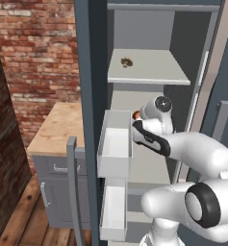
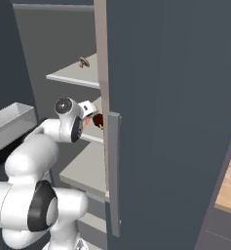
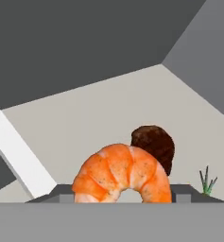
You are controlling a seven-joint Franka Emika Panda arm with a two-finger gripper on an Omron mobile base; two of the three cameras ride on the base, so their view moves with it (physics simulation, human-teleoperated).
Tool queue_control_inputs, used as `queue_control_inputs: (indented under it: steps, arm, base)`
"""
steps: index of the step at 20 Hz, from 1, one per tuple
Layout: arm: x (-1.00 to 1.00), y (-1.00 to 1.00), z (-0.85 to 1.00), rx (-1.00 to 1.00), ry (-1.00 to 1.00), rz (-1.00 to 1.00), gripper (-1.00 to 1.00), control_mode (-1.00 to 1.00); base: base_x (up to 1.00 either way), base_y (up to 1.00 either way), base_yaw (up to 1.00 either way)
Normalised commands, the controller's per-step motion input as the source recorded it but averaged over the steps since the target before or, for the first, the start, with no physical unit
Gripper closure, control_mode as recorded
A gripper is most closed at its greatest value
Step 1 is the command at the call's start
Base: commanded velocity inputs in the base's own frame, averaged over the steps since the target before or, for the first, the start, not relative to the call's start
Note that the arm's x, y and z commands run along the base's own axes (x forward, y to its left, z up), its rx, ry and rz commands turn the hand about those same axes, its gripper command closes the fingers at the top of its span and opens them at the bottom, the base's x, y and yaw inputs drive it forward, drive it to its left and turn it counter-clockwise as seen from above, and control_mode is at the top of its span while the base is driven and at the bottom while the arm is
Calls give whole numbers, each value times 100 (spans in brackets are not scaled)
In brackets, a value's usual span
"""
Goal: Take the mushroom and shrimp from the highest rack and move them to the second highest rack where the steak and carrot are located, to maximize freezer space. Close the freezer door after rearranging.
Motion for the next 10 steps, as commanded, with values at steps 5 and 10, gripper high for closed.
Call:
queue_control_inputs:
  steps: [5, 10]
  arm:
    - [41, 11, -30, 0, 14, 0, 100, -100]
    - [43, 11, -26, 0, 19, 0, 100, -100]
  base:
    - [0, 0, 0]
    - [0, 0, 0]
